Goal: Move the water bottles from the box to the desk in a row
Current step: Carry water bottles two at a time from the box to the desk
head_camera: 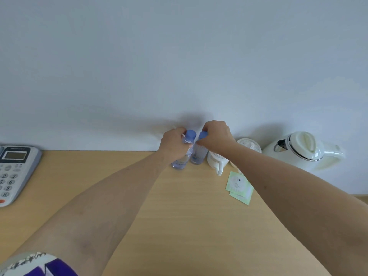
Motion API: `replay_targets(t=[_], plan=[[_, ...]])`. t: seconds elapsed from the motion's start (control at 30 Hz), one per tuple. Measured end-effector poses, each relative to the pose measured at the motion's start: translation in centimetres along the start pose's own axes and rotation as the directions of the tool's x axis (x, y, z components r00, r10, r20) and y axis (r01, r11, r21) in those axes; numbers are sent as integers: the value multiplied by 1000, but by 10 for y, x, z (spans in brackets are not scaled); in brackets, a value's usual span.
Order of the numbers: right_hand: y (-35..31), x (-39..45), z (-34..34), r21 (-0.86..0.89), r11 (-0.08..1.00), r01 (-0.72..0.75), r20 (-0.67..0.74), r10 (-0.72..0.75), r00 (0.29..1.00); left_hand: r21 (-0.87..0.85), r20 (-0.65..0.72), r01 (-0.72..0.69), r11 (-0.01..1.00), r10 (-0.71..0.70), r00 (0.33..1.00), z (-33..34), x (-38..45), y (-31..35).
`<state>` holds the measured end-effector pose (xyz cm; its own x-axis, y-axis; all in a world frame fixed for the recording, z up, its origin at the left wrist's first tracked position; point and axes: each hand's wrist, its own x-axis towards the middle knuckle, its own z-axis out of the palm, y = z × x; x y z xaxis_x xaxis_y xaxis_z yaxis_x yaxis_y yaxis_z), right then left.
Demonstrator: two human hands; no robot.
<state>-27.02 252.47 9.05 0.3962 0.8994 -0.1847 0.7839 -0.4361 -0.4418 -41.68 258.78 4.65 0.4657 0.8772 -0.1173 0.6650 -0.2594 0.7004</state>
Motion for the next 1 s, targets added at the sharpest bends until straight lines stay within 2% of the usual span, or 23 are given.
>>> replay_targets(t=[0.07,0.3,0.6,1.0], plan=[[-1,0,-1,-8,1000,-30,-15,30,999,-18,-20,1,1000,-1,1000,-2,-1,-1],[4,1,-3,-50,997,61,19,-60,998,-97,-89,21,995,-29,996,-2,-6,-3],[5,-2,1,36,999,41,-75,-38,996,-157,-177,-18,987,-10,984,6,-7,0],[7,5,3,109,994,10,-46,-5,999,-158,-191,20,987,-50,980,3,-11,7]])
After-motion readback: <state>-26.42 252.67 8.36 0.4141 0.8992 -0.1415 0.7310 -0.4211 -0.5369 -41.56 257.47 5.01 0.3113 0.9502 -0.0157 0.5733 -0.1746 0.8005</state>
